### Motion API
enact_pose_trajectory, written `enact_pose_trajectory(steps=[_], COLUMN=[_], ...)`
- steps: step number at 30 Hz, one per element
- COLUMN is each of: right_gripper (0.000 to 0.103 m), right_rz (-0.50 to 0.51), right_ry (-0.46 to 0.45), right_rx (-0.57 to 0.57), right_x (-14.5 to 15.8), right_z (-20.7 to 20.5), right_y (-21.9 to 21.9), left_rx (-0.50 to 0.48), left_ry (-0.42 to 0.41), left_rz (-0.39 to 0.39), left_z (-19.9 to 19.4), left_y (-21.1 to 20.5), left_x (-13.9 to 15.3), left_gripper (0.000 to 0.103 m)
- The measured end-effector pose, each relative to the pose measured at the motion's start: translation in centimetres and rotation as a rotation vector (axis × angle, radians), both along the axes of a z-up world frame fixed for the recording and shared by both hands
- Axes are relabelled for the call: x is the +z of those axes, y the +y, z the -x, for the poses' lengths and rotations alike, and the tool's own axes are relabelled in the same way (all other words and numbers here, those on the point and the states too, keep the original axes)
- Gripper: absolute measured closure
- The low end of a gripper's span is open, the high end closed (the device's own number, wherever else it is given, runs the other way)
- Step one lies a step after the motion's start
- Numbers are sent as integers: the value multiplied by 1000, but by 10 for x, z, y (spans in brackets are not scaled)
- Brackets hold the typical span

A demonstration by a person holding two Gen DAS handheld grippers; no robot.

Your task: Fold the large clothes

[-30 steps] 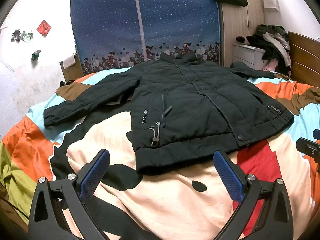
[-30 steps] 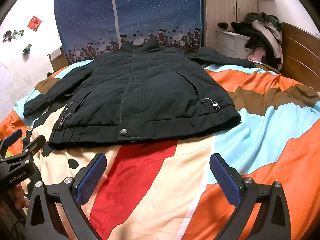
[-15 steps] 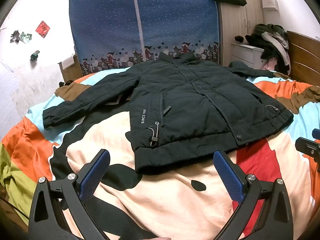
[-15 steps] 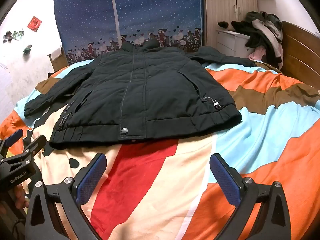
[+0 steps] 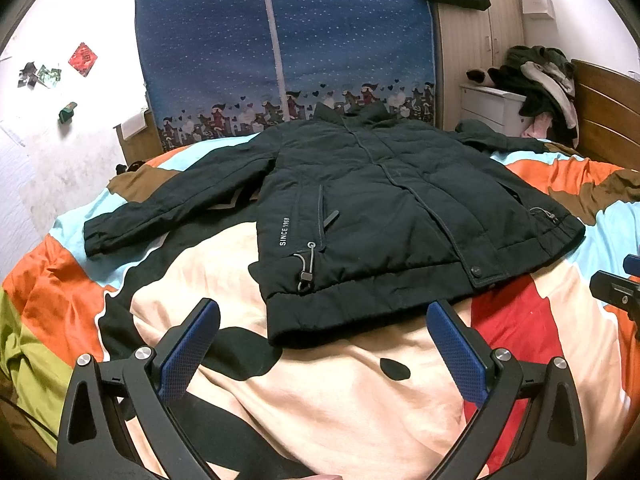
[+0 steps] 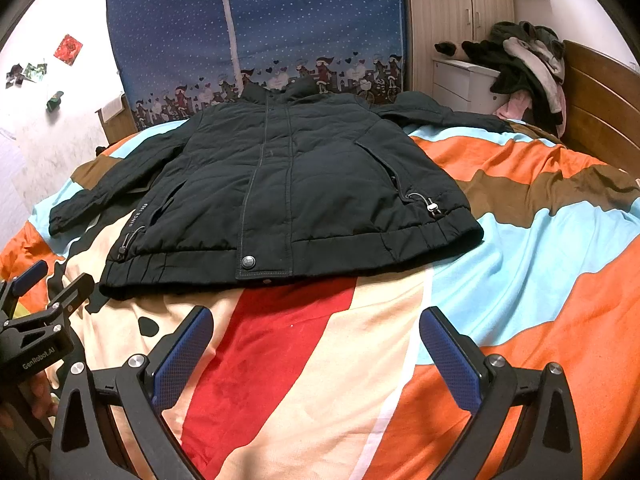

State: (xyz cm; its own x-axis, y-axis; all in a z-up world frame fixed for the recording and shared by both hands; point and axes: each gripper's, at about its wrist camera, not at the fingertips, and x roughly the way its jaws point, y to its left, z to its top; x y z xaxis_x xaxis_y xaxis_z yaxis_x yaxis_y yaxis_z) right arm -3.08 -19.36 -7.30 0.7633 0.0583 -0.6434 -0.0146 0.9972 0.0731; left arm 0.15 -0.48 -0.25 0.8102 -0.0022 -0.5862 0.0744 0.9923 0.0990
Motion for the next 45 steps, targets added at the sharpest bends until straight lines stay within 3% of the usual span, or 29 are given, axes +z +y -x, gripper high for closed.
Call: enact_pose_trajectory(steps=[45], right_gripper=[0], right_rz=[-4], right_ry=[5], right_rx=[0], right_x=[-2], right_z=[1], right_y=[-3], left_rx=[-7], left_ry=[5], left_rz=[-6], left_z=[2], left_y=[-3], left_x=[-3], left_gripper=[2])
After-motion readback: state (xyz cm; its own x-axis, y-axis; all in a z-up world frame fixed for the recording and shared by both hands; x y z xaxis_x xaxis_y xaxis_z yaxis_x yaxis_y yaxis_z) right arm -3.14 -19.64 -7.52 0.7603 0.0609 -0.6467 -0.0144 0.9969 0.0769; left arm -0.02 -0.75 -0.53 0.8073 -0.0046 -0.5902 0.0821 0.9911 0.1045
